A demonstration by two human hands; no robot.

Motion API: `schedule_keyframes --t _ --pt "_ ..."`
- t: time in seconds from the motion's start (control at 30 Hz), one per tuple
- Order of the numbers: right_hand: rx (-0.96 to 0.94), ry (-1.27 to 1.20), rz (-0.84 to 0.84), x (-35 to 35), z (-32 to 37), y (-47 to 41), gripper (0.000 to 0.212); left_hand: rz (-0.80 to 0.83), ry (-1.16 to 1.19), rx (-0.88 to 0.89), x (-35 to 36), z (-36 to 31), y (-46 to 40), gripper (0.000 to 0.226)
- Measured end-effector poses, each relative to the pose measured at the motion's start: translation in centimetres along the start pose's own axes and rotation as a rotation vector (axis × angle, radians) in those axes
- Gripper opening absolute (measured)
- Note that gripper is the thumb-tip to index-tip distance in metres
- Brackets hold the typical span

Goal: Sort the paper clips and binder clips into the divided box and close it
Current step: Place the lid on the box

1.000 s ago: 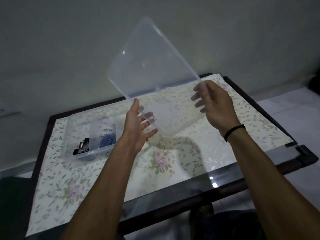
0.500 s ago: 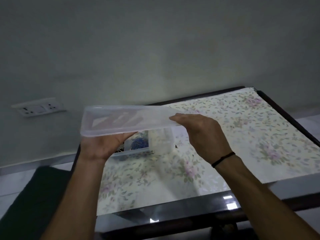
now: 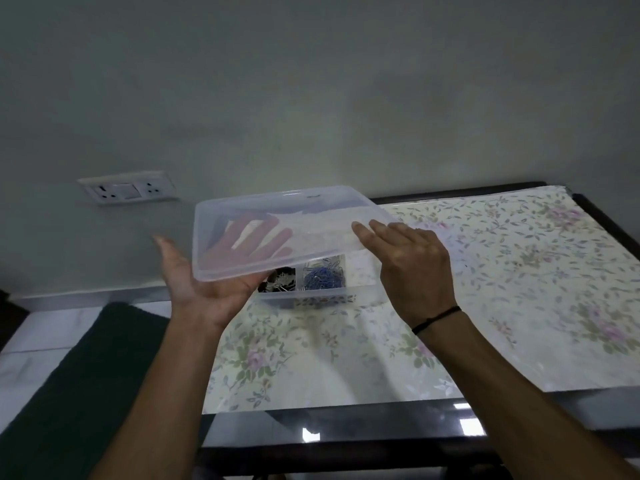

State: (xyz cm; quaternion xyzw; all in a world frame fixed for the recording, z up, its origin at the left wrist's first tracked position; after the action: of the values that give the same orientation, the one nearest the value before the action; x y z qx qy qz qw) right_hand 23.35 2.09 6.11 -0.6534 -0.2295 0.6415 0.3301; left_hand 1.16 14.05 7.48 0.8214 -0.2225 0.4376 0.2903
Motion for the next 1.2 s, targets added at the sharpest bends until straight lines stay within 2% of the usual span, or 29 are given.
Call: schedule_keyframes --t 0.13,0.17,0.23,0.3,0.4,0.47,0.57,0.63,0.73,0.8,0.9,1.07,1.2 --pt "0.1 -0.042 0.017 1.4 -0.9 0.2 0.054 -0.099 -0.139 0.01 -0.7 0.0 -0.6 0.047" --pt "0.176 -0.104 0.054 1.5 -1.2 0.1 0.06 -0.136 -0.187 0.015 -1.0 -0.1 -0.9 0.041" --pt "0.393 -0.265 0.165 1.8 -2.0 -0.2 0.072 -0.202 -0.244 0.023 -1.8 -0.2 -1.5 0.041" --pt "0.637 -0.418 0.204 1.5 -2.9 -0.6 0.075 -0.228 -0.31 0.025 -2.4 -0.4 -1.9 0.043" --pt "0.986 -0.914 0.174 1.1 -3.6 -1.3 0.05 -0.301 -0.37 0.017 -2.8 -0.7 -2.5 0.035" --pt "1.154 -1.203 0.226 1.1 -3.3 -1.8 0.044 -0.338 -0.37 0.009 -3.0 -0.6 -2.9 0.021" --pt "1.219 -1.264 0.307 1.6 -3.0 -2.0 0.056 -0.455 -0.493 0.02 -3.7 -0.8 -3.4 0.006" --pt "1.274 -1.308 0.392 2.4 -3.0 -2.0 0.061 -0.555 -0.663 0.053 -4.7 -1.1 -3.8 0.017" --pt "1.492 -1.444 0.423 3.4 -3.3 -1.8 0.042 -0.572 -0.807 0.099 -5.8 -1.7 -4.3 0.034" --pt "1.587 -1.424 0.374 4.2 -3.8 -1.5 0.026 -0.546 -0.872 0.1 -5.9 -1.8 -4.2 0.029" --pt "1.532 -1.221 0.443 4.9 -4.5 -0.8 0.018 -0.545 -0.938 0.078 -5.7 -1.7 -4.1 0.028" --pt "1.533 -1.162 0.431 4.8 -4.8 0.1 0.004 -0.625 -0.893 0.085 -5.7 -2.2 -4.1 0.035" --pt "1.231 -0.72 0.523 4.9 -5.0 0.7 0.024 -0.658 -0.795 0.213 -6.2 -2.9 -4.3 0.049"
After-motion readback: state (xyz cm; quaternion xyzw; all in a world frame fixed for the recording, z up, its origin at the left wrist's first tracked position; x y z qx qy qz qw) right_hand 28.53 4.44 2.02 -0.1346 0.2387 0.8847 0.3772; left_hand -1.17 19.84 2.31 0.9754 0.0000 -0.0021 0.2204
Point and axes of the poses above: each hand's wrist, its own y-axis away from the middle knuckle, its own x-axis out of the palm, z = x × y, the point moved 2 cm from there along -y, towards the middle knuckle, and after that the axes turned 6 degrees about -z, right-handed, at the moved point
